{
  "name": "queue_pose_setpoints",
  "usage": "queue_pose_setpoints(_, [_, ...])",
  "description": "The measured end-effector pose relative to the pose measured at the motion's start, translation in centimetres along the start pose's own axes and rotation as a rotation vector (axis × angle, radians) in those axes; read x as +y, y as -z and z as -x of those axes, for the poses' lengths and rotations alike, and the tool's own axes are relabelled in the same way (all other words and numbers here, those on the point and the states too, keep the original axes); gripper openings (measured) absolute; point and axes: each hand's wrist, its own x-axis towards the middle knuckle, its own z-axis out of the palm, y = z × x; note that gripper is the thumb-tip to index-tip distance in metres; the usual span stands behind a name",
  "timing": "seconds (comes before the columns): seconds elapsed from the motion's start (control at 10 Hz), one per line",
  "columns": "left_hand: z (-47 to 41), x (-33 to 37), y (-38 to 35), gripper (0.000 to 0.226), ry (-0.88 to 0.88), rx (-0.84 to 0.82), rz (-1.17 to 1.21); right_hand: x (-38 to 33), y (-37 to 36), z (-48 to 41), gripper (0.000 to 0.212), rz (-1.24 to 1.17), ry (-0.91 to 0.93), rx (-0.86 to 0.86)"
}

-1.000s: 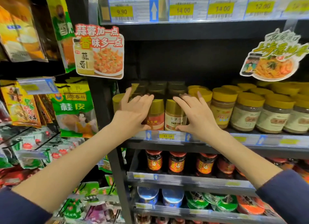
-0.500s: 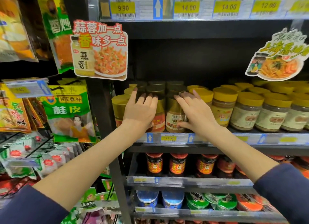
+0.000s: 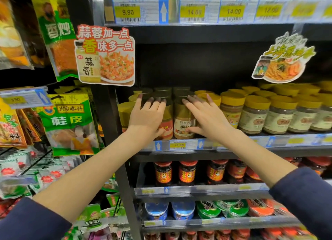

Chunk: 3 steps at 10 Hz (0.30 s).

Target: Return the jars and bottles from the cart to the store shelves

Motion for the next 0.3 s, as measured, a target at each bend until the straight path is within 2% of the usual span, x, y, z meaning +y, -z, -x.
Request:
queue_pose_setpoints(0.1, [0.3, -0.1, 0.5, 0.081, -0.057, 0.031, 0.061, 0.3, 1.1, 0.8, 0.089, -0.004, -0.019, -0.028])
queue_pose_setpoints(0.3, [1.5, -0.5, 1.7, 0.069, -0.275, 0.038, 0.337, 2.0, 3.6, 5.2, 0.07, -0.147, -0.109, -0.112])
